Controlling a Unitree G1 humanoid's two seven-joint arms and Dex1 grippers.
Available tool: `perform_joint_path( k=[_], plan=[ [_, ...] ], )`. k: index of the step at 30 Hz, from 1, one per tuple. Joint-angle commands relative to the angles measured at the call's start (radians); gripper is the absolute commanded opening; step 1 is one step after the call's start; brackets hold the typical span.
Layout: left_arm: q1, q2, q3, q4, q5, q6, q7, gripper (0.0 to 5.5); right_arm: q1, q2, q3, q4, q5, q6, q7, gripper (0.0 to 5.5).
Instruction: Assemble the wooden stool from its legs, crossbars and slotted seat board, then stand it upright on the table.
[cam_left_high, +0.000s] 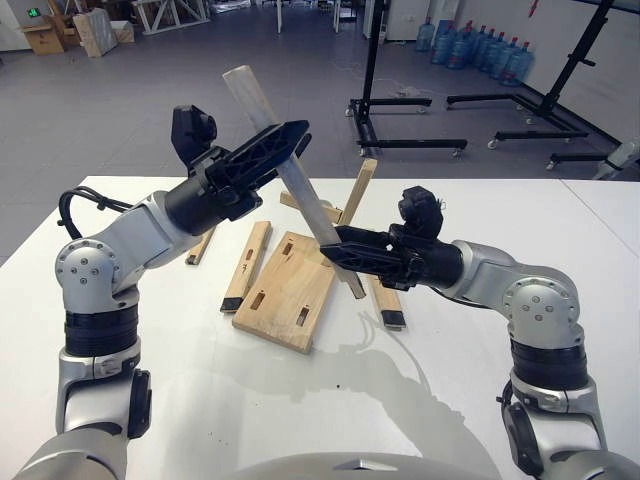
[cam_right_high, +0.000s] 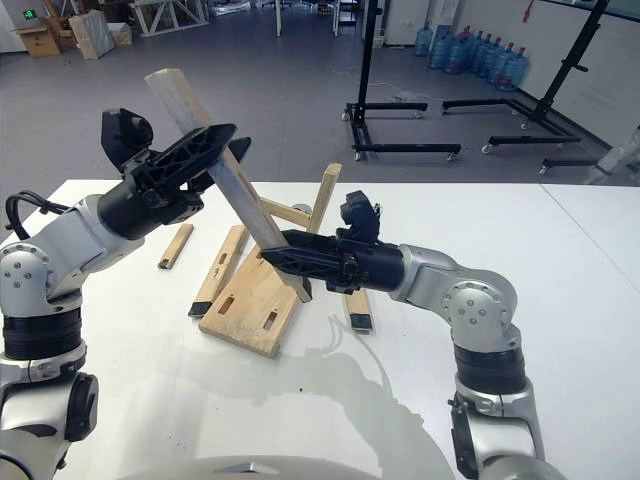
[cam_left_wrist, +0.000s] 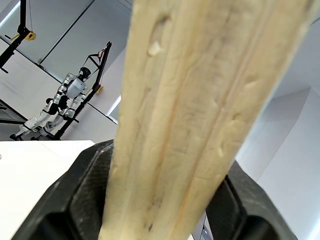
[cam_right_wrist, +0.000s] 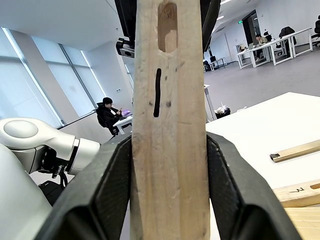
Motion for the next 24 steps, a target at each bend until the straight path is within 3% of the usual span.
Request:
perform_joint_path(
  k=[1, 6, 13, 20, 24],
  plan=[
    [-0.022, 0.010, 0.002, 0.000, -0.027, -0.010, 0.020, 2.42, 0.014, -0.011, 0.006, -0.006, -0.014, -0.019, 0.003, 1.99],
    [-0.002, 0.012, 0.007, -0.014, 0.023, -0.016, 0.021, 2.42, 0.028, -0.028, 0.034, -0.015, -0.065, -0.057, 0.035, 1.99],
    [0.033, 0.007, 0.013, 0.012, 0.154, -0.030, -0.002, 2.04, 0.051, -0.074, 0.024, -0.014, -0.123, -0.127, 0.096, 3.54],
    [0.077, 0.055, 0.049, -0.034, 0.441, -0.098, -0.094, 2.02, 0.030, -0.237, -0.127, 0.067, -0.179, -0.180, 0.146, 4.87],
    [0.126, 0.111, 0.035, -0.092, 0.684, -0.186, -0.162, 2.02, 0.131, -0.314, -0.069, -0.004, -0.250, -0.215, 0.240, 5.40]
  ],
)
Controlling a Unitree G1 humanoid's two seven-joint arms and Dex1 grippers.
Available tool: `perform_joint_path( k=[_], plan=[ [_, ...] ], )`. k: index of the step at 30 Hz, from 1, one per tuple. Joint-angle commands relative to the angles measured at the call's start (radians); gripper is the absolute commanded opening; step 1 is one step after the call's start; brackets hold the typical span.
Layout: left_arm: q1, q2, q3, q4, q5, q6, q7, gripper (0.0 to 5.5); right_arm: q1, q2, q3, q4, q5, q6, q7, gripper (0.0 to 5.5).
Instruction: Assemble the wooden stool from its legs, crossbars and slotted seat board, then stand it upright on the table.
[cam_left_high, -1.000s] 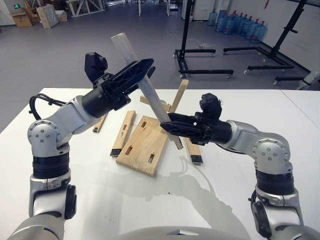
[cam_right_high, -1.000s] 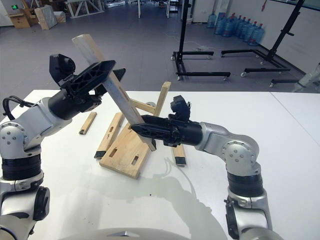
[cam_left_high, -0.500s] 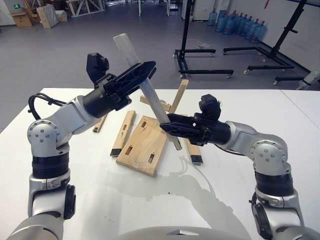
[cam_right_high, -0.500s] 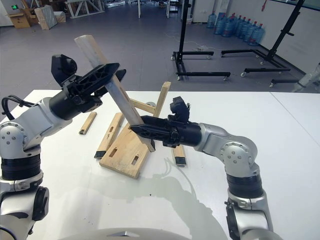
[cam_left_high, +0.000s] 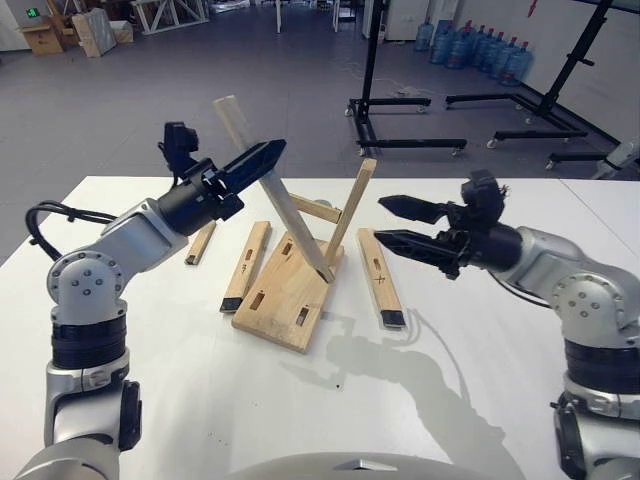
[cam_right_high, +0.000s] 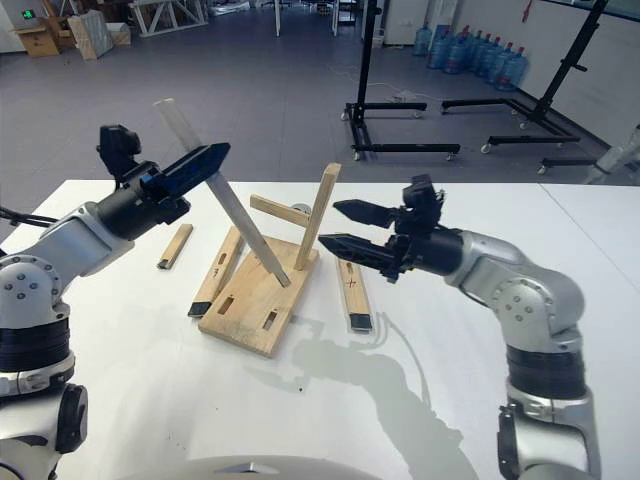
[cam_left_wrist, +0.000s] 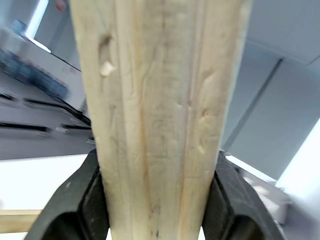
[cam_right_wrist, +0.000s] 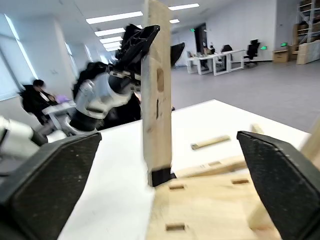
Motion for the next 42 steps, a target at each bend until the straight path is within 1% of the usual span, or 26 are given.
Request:
perform_joint_path(
  k=[1, 2, 3, 4, 6, 10, 12, 15, 18, 22, 29, 33, 35, 39, 42],
  plan=[
    [0.047, 0.070, -0.028, -0.067, 0.253, -0.101, -0.067, 2.02, 0.113, -0.056, 0.085, -0.087, -0.076, -0.037, 0.082, 5.40],
    [0.057, 0.081, -0.039, -0.079, 0.322, -0.134, -0.085, 2.02, 0.141, -0.060, 0.123, -0.105, -0.107, -0.050, 0.093, 5.40],
    [0.066, 0.093, -0.052, -0.091, 0.402, -0.176, -0.097, 2.02, 0.163, -0.047, 0.194, -0.113, -0.172, -0.071, 0.073, 5.40],
    [0.073, 0.102, -0.056, -0.101, 0.468, -0.214, -0.105, 2.02, 0.170, -0.016, 0.275, -0.107, -0.252, -0.108, 0.042, 5.40],
    [0.074, 0.106, -0.055, -0.104, 0.557, -0.265, -0.116, 2.02, 0.162, 0.051, 0.384, -0.094, -0.365, -0.156, -0.028, 5.40],
    [0.063, 0.087, -0.009, -0.076, 0.625, -0.313, -0.113, 2.02, 0.038, 0.210, 0.578, -0.023, -0.618, -0.231, -0.200, 5.40],
    [0.065, 0.068, -0.007, -0.076, 0.647, -0.326, -0.105, 2.02, -0.046, 0.284, 0.657, 0.040, -0.729, -0.234, -0.270, 5.40],
    [0.072, 0.041, -0.022, -0.083, 0.676, -0.335, -0.104, 2.02, -0.139, 0.343, 0.749, 0.113, -0.857, -0.208, -0.320, 5.40],
    [0.076, 0.013, -0.031, -0.094, 0.692, -0.336, -0.102, 2.02, -0.195, 0.348, 0.856, 0.186, -0.987, -0.213, -0.321, 5.40],
    [0.077, -0.012, -0.036, -0.105, 0.701, -0.329, -0.103, 2.02, -0.213, 0.333, 0.925, 0.218, -1.067, -0.203, -0.271, 5.40],
    [0.087, -0.039, -0.042, -0.104, 0.726, -0.327, -0.114, 2.02, -0.222, 0.361, 0.943, 0.226, -1.114, -0.193, -0.222, 5.40],
    [0.085, -0.048, -0.044, -0.102, 0.737, -0.327, -0.116, 2.02, -0.220, 0.335, 0.985, 0.249, -1.170, -0.202, -0.187, 5.40],
    [0.087, -0.052, -0.047, -0.102, 0.745, -0.327, -0.118, 2.02, -0.210, 0.297, 1.010, 0.260, -1.204, -0.221, -0.158, 5.40],
    [0.094, -0.059, -0.046, -0.108, 0.757, -0.324, -0.116, 2.02, -0.189, 0.165, 1.059, 0.271, -1.277, -0.291, -0.068, 5.40],
    [0.100, -0.065, -0.047, -0.115, 0.765, -0.322, -0.111, 2.02, -0.161, 0.034, 1.063, 0.241, -1.294, -0.384, 0.031, 5.40]
  ],
)
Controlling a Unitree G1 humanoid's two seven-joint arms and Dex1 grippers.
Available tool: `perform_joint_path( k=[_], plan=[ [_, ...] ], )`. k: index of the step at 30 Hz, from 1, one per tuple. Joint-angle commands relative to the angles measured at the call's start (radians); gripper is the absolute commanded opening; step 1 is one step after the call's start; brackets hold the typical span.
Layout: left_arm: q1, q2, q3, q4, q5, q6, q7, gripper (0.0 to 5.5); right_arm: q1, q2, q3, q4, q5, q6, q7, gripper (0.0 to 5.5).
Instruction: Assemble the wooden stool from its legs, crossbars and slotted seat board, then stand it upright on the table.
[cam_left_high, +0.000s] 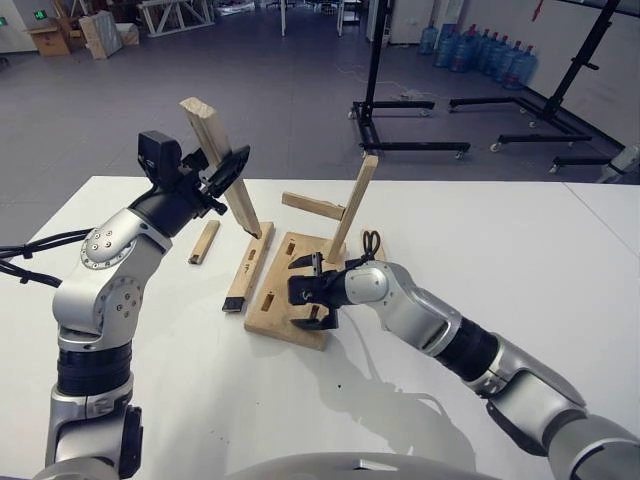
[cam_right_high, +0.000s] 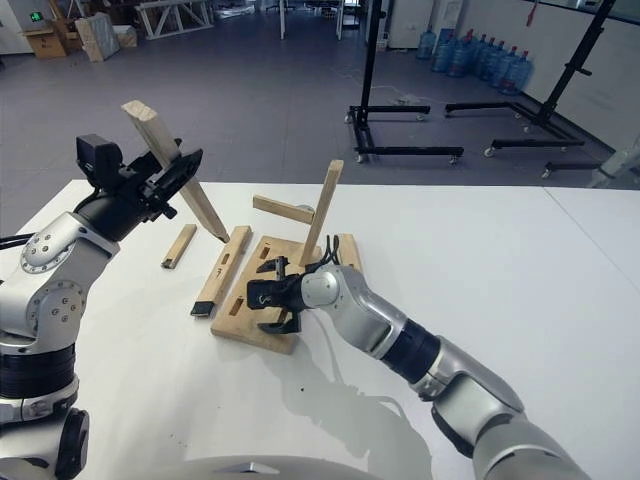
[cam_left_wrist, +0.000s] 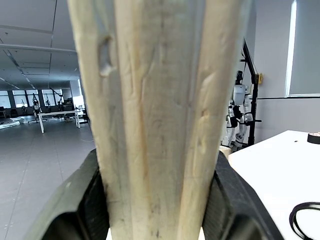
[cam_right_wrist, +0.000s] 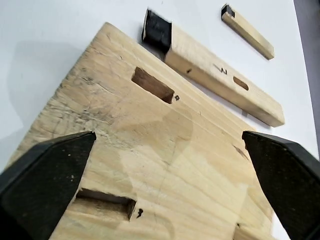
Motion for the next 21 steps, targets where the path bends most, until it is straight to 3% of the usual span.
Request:
perform_joint_path(
  k=[1, 4, 7, 15, 21],
  plan=[
    [0.011, -0.008, -0.007, -0.022, 0.015, 0.010, 0.008, 2.02, 0.109, -0.235, 0.050, 0.010, -0.051, -0.073, 0.173, 5.40],
    [0.020, -0.012, -0.007, -0.034, 0.015, 0.018, 0.014, 2.02, 0.128, -0.351, 0.002, -0.047, -0.024, -0.183, 0.266, 5.40],
    [0.027, -0.015, -0.002, -0.046, 0.007, 0.034, 0.023, 2.02, 0.135, -0.393, -0.043, -0.082, -0.004, -0.243, 0.321, 5.40],
    [0.005, -0.017, 0.000, -0.029, -0.003, 0.128, 0.067, 2.02, 0.029, -0.290, -0.224, -0.063, 0.056, -0.215, 0.313, 5.40],
    [0.002, -0.021, -0.015, -0.018, 0.017, 0.097, 0.034, 2.02, -0.051, -0.247, -0.395, -0.071, 0.167, -0.149, 0.313, 5.40]
  ],
)
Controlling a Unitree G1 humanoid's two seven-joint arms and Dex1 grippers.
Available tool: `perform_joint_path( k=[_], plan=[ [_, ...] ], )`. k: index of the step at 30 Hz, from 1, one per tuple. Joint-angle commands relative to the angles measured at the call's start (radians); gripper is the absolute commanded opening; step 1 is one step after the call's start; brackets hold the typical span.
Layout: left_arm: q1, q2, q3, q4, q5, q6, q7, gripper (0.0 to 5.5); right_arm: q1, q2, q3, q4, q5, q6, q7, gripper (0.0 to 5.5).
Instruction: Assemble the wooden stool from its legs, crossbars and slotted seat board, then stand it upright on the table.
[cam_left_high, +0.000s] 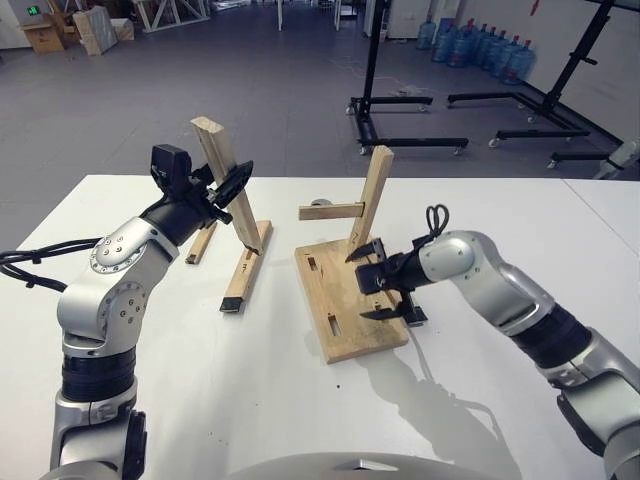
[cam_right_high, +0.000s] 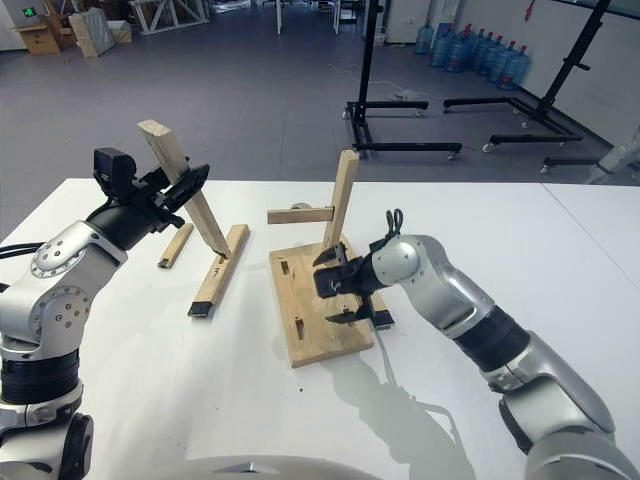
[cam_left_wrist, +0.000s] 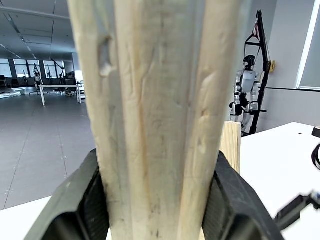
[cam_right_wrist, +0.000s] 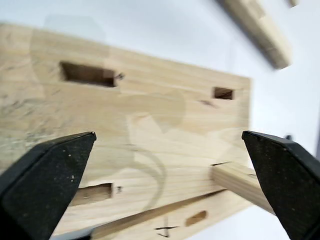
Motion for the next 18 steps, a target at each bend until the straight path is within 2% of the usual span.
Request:
perform_joint_path(
  k=[1, 5, 8, 13, 15, 18],
  plan=[
    [-0.010, 0.006, -0.026, 0.014, 0.031, -0.039, -0.046, 2.02, -0.057, 0.013, -0.119, -0.014, 0.082, 0.054, -0.002, 5.40],
    [-0.011, -0.006, -0.076, 0.034, 0.057, -0.097, -0.124, 2.02, 0.004, -0.022, -0.236, -0.034, 0.149, 0.108, -0.021, 5.40],
    [-0.056, -0.065, -0.091, 0.149, 0.036, -0.138, -0.177, 2.02, 0.105, -0.016, -0.298, -0.094, 0.211, 0.181, -0.056, 5.40],
    [-0.137, -0.179, 0.047, 0.336, -0.204, -0.118, -0.271, 2.02, 0.197, 0.009, -0.330, -0.129, 0.270, 0.246, -0.112, 5.40],
    [-0.175, -0.193, 0.121, 0.433, -0.290, -0.115, -0.310, 2.02, 0.213, 0.016, -0.329, -0.135, 0.284, 0.260, -0.127, 5.40],
    [-0.211, -0.173, 0.160, 0.567, -0.329, -0.090, -0.374, 2.02, 0.228, 0.019, -0.326, -0.142, 0.294, 0.274, -0.144, 5.40]
  ],
)
